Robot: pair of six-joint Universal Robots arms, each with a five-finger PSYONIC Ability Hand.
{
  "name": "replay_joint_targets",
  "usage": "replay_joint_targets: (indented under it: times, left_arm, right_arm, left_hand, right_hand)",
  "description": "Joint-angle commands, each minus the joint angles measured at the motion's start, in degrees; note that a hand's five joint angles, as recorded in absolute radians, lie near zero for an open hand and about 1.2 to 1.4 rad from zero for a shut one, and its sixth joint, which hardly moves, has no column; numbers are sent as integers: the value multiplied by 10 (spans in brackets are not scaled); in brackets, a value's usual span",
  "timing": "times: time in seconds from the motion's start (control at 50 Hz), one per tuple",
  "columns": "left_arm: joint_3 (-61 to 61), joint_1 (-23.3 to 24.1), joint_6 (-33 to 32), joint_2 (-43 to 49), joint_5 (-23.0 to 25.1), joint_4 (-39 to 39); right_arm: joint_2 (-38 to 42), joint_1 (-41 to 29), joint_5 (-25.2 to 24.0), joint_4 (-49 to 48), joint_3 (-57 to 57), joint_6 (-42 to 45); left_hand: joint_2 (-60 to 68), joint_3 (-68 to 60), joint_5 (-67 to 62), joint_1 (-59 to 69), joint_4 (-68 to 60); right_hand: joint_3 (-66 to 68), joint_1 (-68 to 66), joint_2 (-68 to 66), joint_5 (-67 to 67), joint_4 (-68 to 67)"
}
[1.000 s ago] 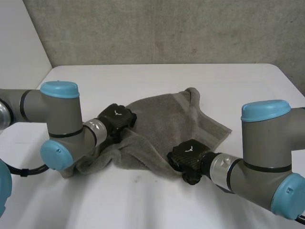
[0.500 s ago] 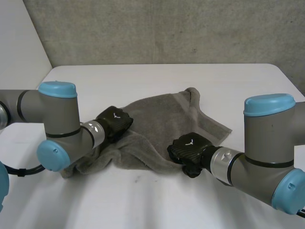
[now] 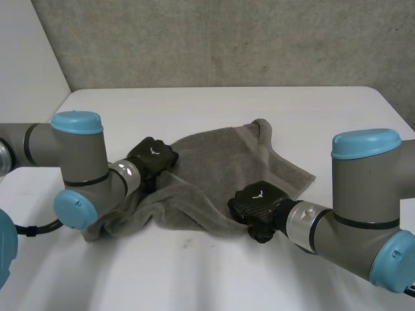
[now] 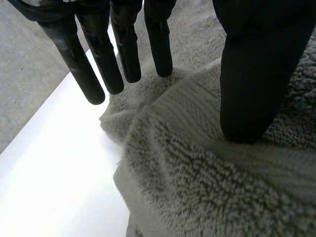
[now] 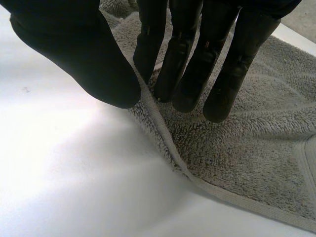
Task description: Fold the towel.
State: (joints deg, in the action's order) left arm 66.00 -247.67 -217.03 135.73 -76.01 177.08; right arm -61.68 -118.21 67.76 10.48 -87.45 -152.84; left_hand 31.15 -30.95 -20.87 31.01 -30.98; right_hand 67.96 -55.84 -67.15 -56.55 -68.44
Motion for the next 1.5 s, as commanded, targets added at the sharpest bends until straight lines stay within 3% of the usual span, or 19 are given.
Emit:
replay_joint_targets:
  times: [0.02,0.16,0.2,0.38,0.52,0.64,0.66,0.74,0.82,0.96,1.0,1.04,1.1,1.2,1.34,1.36,1.38,1.42,1.5]
  left_arm:
    - [-2,-10,-19,10,-3,-2]
    - [-1,-10,-25,12,-2,-2]
    - [3,-10,-26,5,-2,-1]
    - [5,-5,-16,-54,-3,42]
    - [-6,-7,-5,-91,0,102]
    - [-76,-9,52,-94,0,229]
    - [-91,-8,77,-96,-3,267]
    - [-100,-9,138,-111,-8,348]
    - [-61,-10,224,-157,-27,424]
    - [62,-11,257,-220,-31,416]
    - [106,-11,256,-236,-30,402]
    - [150,-12,255,-251,-29,386]
    - [237,-15,252,-268,-25,360]
    - [342,-28,227,-271,-11,318]
    - [391,-23,120,-255,-12,249]
    - [391,-24,111,-260,-12,242]
    - [391,-24,111,-260,-12,242]
    - [391,-26,108,-268,-13,238]
    - [394,-32,110,-321,-13,231]
  right_arm:
    - [3,0,0,0,1,0]
    - [3,2,1,0,4,0]
    - [3,2,1,0,5,0]
    - [10,9,18,-5,55,-7]
    - [36,0,93,-54,149,-14]
    - [57,0,148,-177,272,-25]
    - [51,-1,173,-244,292,-30]
    - [-5,2,232,-424,277,-53]
    - [-37,3,239,-480,236,-62]
    - [-57,-1,188,-417,166,-58]
    - [-58,-1,166,-374,153,-54]
    - [-53,-1,127,-238,134,-36]
    - [-47,-1,115,-182,128,-27]
    - [26,0,88,22,115,20]
    - [54,10,55,57,107,15]
    - [49,11,54,50,104,4]
    - [49,11,54,50,104,4]
    - [30,25,54,28,98,-44]
    - [-8,73,50,4,74,-96]
  left_hand:
    - [157,-159,-160,159,-159]
    - [329,-331,-332,330,-331]
    - [488,-490,-491,489,-489]
    - [489,-490,-491,490,-490]
    - [489,-490,-491,490,-490]
    - [489,-490,-491,490,-490]
    - [489,-490,-491,490,-490]
    - [489,-490,-491,490,-490]
    - [489,-490,-491,490,-490]
    - [489,-490,-491,490,-490]
    - [489,-490,-491,490,-490]
    - [489,-490,-491,490,-490]
    - [489,-490,-491,490,-490]
    - [489,-490,-491,490,-490]
    - [489,-490,-491,490,-490]
    - [489,-490,-491,490,-490]
    - [489,-490,-491,490,-490]
    - [489,-490,-491,490,-490]
    - [489,-490,-491,490,-490]
  right_hand:
    - [120,-242,-128,-135,-116]
    - [120,-242,-128,-135,-116]
    - [120,-242,-128,-135,-116]
    - [120,-242,-128,-135,-116]
    - [120,-242,-128,-135,-116]
    - [120,-242,-128,-135,-116]
    - [120,-242,-128,-135,-116]
    - [120,-242,-128,-135,-116]
    - [120,-242,-128,-135,-116]
    - [120,-242,-128,-135,-116]
    - [120,-242,-128,-135,-116]
    - [120,-242,-128,-135,-116]
    - [120,-242,-128,-135,-116]
    - [120,-242,-128,-135,-116]
    - [120,-242,-128,-135,-116]
    - [-37,-84,29,23,42]
    - [-39,-82,31,25,44]
    - [-221,100,213,207,226]
    - [-313,191,305,298,317]
